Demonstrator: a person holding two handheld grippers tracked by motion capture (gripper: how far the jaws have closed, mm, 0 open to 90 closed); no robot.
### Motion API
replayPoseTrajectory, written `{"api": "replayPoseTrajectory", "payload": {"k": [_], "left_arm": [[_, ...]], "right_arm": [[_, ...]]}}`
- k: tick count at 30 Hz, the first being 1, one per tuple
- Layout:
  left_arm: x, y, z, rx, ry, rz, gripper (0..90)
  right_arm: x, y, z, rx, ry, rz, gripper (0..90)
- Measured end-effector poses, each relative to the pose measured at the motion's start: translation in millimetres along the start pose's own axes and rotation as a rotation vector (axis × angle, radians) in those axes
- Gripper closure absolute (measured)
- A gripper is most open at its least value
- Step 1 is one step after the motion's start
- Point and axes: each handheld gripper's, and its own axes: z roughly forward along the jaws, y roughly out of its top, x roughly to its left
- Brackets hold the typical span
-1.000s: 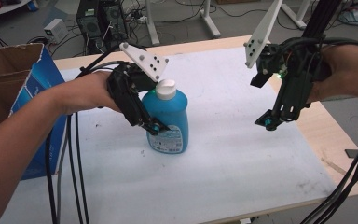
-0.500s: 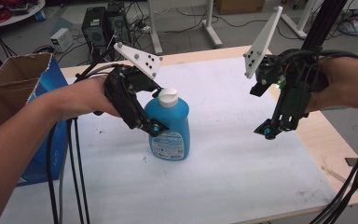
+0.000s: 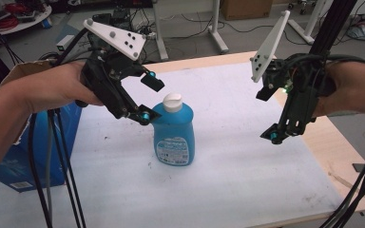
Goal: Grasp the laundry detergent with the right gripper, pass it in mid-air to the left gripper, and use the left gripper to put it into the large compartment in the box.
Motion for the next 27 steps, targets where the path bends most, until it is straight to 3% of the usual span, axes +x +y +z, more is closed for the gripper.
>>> {"api": "replayPoseTrajectory", "payload": {"k": [2, 9, 10, 11, 16, 19, 21, 22, 26, 27], "left_arm": [[1.0, 0.2, -3.0, -0.015, -0.008, -0.018, 20.1], [0.1, -0.7, -9.4, -0.027, 0.003, 0.016, 19.8], [0.1, -0.7, -9.4, -0.027, 0.003, 0.016, 12.9], [0.2, -0.2, -10.0, -0.013, 0.013, 0.0, 4.4], [2.3, 0.1, -16.7, 0.014, 0.062, -0.053, 1.5], [3.2, 1.9, -25.5, 0.025, 0.08, -0.055, 1.6], [5.0, 4.1, -32.2, 0.057, 0.123, -0.062, 1.6], [5.0, 4.1, -32.2, 0.057, 0.123, -0.062, 1.6], [15.2, 6.0, -50.4, 0.137, 0.21, -0.154, 1.6], [17.0, 5.0, -53.1, 0.171, 0.211, -0.155, 1.6]], "right_arm": [[0.2, -0.3, -0.5, -0.001, -0.002, 0.002, 1.3], [0.6, -0.9, -2.5, -0.01, -0.005, 0.004, 1.3], [0.4, -1.1, -2.7, -0.012, -0.004, 0.001, 1.3], [0.7, -1.2, -2.9, -0.011, -0.005, 0.002, 1.3], [1.1, -1.4, -3.6, -0.015, -0.007, 0.003, 1.3], [1.3, -0.3, -4.5, -0.018, -0.007, -0.001, 1.3], [1.3, 0.4, -5.1, -0.024, -0.008, -0.003, 1.3], [1.3, 0.4, -5.1, -0.024, -0.008, -0.003, 1.3], [0.5, 2.3, -7.3, -0.033, -0.01, -0.005, 1.2], [0.1, 2.6, -7.7, -0.033, -0.009, -0.008, 1.3]]}}
